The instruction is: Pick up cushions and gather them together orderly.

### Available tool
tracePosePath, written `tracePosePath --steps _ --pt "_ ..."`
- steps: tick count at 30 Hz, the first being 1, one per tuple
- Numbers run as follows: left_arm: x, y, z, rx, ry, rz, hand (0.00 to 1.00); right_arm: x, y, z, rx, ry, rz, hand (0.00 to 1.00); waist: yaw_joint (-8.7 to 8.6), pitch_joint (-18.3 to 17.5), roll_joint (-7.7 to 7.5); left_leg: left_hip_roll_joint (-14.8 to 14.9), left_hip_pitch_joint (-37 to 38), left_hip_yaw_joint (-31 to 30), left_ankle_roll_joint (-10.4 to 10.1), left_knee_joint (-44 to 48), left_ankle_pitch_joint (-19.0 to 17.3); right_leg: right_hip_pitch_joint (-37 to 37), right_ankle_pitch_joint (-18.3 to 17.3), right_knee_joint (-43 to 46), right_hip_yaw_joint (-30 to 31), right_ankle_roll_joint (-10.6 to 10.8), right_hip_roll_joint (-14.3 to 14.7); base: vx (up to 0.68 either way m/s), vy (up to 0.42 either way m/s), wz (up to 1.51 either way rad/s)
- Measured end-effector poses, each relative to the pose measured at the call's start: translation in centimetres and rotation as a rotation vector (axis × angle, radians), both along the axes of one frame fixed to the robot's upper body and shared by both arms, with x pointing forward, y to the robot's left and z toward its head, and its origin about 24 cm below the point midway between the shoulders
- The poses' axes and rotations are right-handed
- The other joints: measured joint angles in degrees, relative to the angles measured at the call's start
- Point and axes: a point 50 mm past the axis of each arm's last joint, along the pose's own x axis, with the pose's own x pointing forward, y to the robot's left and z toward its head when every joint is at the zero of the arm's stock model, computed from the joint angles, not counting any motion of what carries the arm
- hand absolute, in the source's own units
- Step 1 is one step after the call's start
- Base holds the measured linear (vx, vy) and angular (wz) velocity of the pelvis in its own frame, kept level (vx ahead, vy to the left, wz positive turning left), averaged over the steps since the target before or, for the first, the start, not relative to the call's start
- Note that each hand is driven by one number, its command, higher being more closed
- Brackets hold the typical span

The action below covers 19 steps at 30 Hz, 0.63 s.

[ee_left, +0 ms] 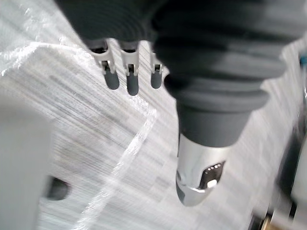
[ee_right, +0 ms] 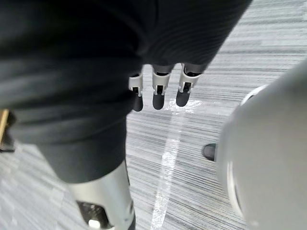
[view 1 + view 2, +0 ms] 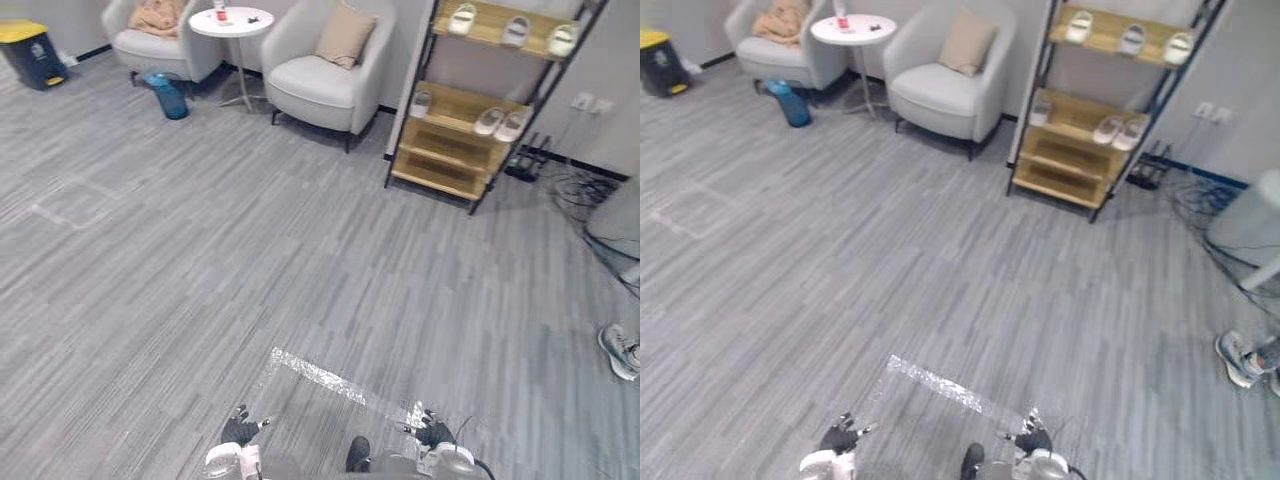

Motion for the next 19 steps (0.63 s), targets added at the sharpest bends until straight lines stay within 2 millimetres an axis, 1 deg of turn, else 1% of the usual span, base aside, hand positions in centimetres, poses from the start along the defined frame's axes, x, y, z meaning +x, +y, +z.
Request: tracePosePath --steps 1,2,3,4,5,6,7,8,11,14,15,16,19 --pt "0.0 0.0 0.0 0.002 0.001 -0.002 0.00 0.0 0.2 0.0 0.005 0.000 -0.002 0.00 0.05 0.5 -0.84 0.1 -0.4 0.0 -0.1 -0.7 -0.4 0.9 -0.2 -0.2 0.3 0.0 0.0 0.29 -0.083 -0.36" --pt "0.3 0.0 0.1 0.006 -0.009 -0.011 0.00 0.1 0.5 0.0 0.012 -0.002 -0.002 0.00 0.13 0.7 -1.15 -0.1 -1.1 -0.2 -0.6 -4.7 -1.6 2.7 -0.2 -1.0 1.3 0.0 -0.3 0.26 -0.039 -0.48" --pt "0.7 0.0 0.3 0.012 -0.021 -0.030 0.00 0.2 0.5 0.0 0.012 -0.006 -0.004 0.00 0.39 1.1 -1.70 -0.9 -1.2 -1.2 -1.0 -11.1 -2.0 3.8 -0.2 -1.6 2.7 0.1 -0.7 0.25 -0.005 -0.53" --pt "0.8 0.0 0.3 0.014 -0.020 -0.037 0.00 0.2 0.4 0.0 0.010 -0.006 -0.007 0.00 0.43 1.2 -1.95 -1.5 -1.3 -2.3 -1.1 -14.9 -1.9 4.1 -0.4 -1.9 3.4 0.3 -0.9 0.22 0.087 -0.58" --pt "1.0 -0.2 0.3 0.012 -0.023 -0.049 0.00 0.1 0.0 0.0 0.003 -0.002 -0.026 0.00 0.42 0.8 -1.28 -2.6 -0.9 -5.6 -1.6 -24.3 -0.1 4.3 -0.6 -2.3 4.6 1.2 -1.1 0.19 0.148 -0.53" --pt "0.8 -0.5 0.2 0.010 -0.014 -0.065 0.00 -0.5 -0.3 -0.1 -0.002 0.012 -0.045 0.00 0.46 0.6 -0.99 -2.8 0.2 -6.6 -2.3 -28.3 6.4 4.5 -1.0 -2.2 5.8 2.4 -1.1 0.18 0.152 -0.50" --pt "0.8 -0.4 0.2 0.014 -0.008 -0.075 0.00 -0.6 -0.2 -0.2 -0.001 0.015 -0.050 0.00 0.55 0.5 -1.71 -3.4 1.3 -5.7 -1.9 -29.5 6.8 4.8 -1.2 -2.2 6.5 3.0 -1.9 0.20 0.156 -0.30" --pt "0.6 0.0 0.1 0.029 0.007 -0.090 0.00 -0.8 -0.2 -0.2 -0.001 0.020 -0.056 0.00 0.33 0.0 -2.85 -4.6 2.6 -4.7 -1.2 -31.6 7.2 4.9 -1.8 -2.2 7.2 4.0 -3.5 0.17 0.108 -0.15" --pt "0.6 0.3 0.1 0.039 0.011 -0.092 0.00 -2.6 -0.7 -0.7 0.000 0.057 -0.104 0.00 0.01 -0.8 -4.38 -6.7 5.9 -3.2 -0.4 -34.6 7.7 6.6 -2.8 -2.2 7.6 5.7 -6.0 0.16 0.116 -0.05" --pt "0.3 0.3 -0.1 0.047 0.030 -0.120 0.00 -3.6 -0.9 -0.9 0.004 0.078 -0.132 0.00 -0.40 -1.7 -4.69 -8.3 8.3 -2.9 0.7 -37.3 8.4 7.4 -3.0 -2.5 7.9 6.5 -7.4 0.10 0.079 -0.03" --pt "0.3 0.3 -0.1 0.047 0.031 -0.122 0.00 -3.7 -0.9 -0.9 0.006 0.080 -0.140 0.00 -0.49 -1.8 -4.70 -8.4 8.5 -2.9 0.9 -37.5 8.5 7.5 -2.9 -2.6 7.9 6.6 -7.5 0.06 0.053 -0.01" --pt "0.2 0.2 -0.2 0.045 0.033 -0.123 0.00 -4.2 -1.0 -1.0 0.007 0.091 -0.154 0.00 -0.61 -2.2 -4.59 -8.7 9.0 -2.7 1.3 -38.3 8.7 8.0 -2.4 -3.5 8.0 7.4 -7.8 0.04 0.038 -0.01" --pt "0.0 0.3 -0.3 0.048 0.048 -0.128 0.00 -4.4 -1.0 -1.0 0.008 0.098 -0.158 0.00 -0.64 -2.2 -4.55 -9.0 9.6 -2.4 1.5 -38.5 8.9 8.8 -2.1 -4.3 8.7 7.6 -8.0 0.01 0.030 -0.06"
